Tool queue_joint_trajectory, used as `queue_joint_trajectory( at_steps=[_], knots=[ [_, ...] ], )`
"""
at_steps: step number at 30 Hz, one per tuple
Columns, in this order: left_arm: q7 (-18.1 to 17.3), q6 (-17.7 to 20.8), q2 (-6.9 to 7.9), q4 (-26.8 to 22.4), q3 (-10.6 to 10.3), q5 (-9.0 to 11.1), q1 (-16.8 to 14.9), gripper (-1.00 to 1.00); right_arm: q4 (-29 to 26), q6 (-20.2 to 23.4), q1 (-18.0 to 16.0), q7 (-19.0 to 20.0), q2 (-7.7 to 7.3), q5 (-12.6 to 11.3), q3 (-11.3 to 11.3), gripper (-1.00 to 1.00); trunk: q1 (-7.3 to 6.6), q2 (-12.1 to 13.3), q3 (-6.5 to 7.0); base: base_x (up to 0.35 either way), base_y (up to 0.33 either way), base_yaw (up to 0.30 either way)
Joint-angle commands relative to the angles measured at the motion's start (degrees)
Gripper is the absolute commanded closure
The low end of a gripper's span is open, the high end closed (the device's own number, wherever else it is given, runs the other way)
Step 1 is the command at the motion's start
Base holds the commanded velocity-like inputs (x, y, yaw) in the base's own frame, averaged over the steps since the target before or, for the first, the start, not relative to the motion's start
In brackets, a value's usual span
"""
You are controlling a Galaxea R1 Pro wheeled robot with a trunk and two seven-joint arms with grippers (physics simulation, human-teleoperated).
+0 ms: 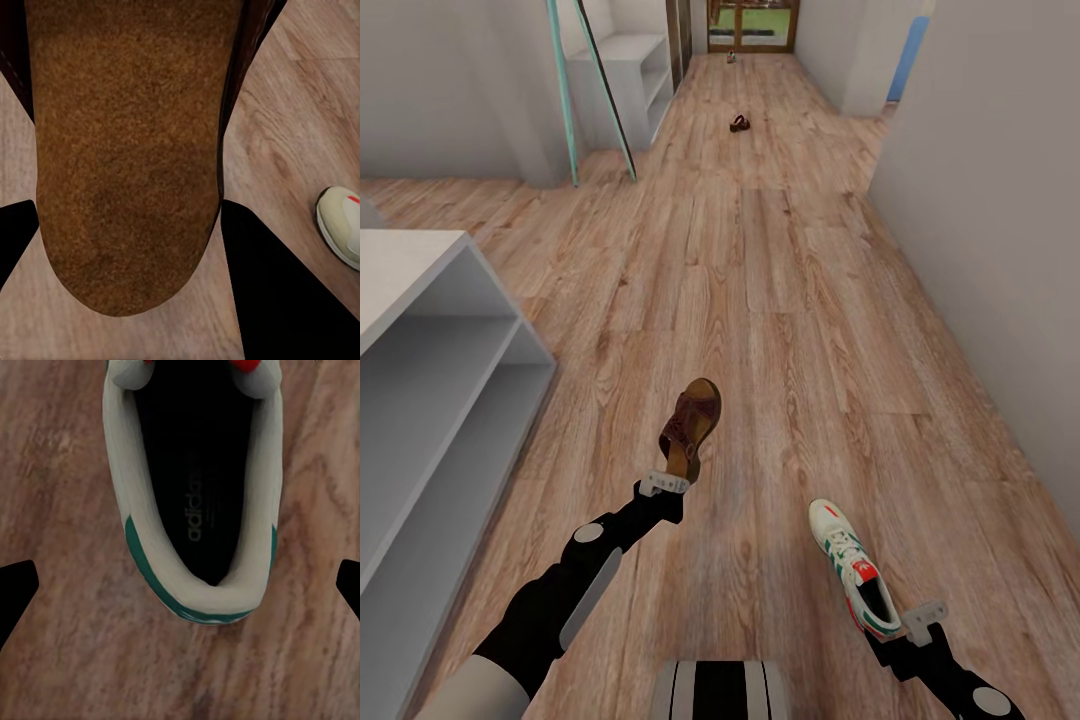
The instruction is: Pick up the two gym shoes and the two sandals from the corridor floor and place them onto the hallstand (shoe rack) in the corridor, making sure they are on the rack and not on the floor. Arrange them so the two gym shoes are next to each other and the two sandals are next to each other.
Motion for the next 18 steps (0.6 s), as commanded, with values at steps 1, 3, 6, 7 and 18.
queue_joint_trajectory(
  at_steps=[1,3,6,7,18],
  knots=[
    [-0.1,0.4,0.05,-0.1,-0.1,0.4,0.0,1.0,0.0,-0.1,0.0,0.4,0.04,0.6,-0.2,-1.0,-0.01,0.0,-0.04,0.005,0.0,0.0],
    [-0.1,0.3,0.04,-0.1,-0.1,0.4,0.0,1.0,-0.1,-0.1,0.0,0.4,0.04,0.6,-0.2,-1.0,-0.01,0.0,-0.04,0.004,0.0,0.0],
    [-0.1,0.3,0.04,-0.1,-0.1,0.4,0.0,1.0,-0.1,-0.1,0.0,0.4,0.04,0.6,-0.1,-1.0,-0.01,0.0,-0.04,0.002,0.0,0.0],
    [-0.1,0.3,0.04,-0.1,-0.1,0.4,0.0,1.0,-0.1,-0.1,0.0,0.4,0.04,0.6,-0.2,-1.0,-0.01,0.0,-0.04,0.001,0.0,0.0],
    [-0.1,0.3,0.04,-0.1,0.0,0.4,0.0,1.0,-0.1,-0.1,0.0,0.4,0.04,0.6,-0.2,-1.0,-0.01,0.0,-0.04,0.044,0.0,0.0]
  ],
)
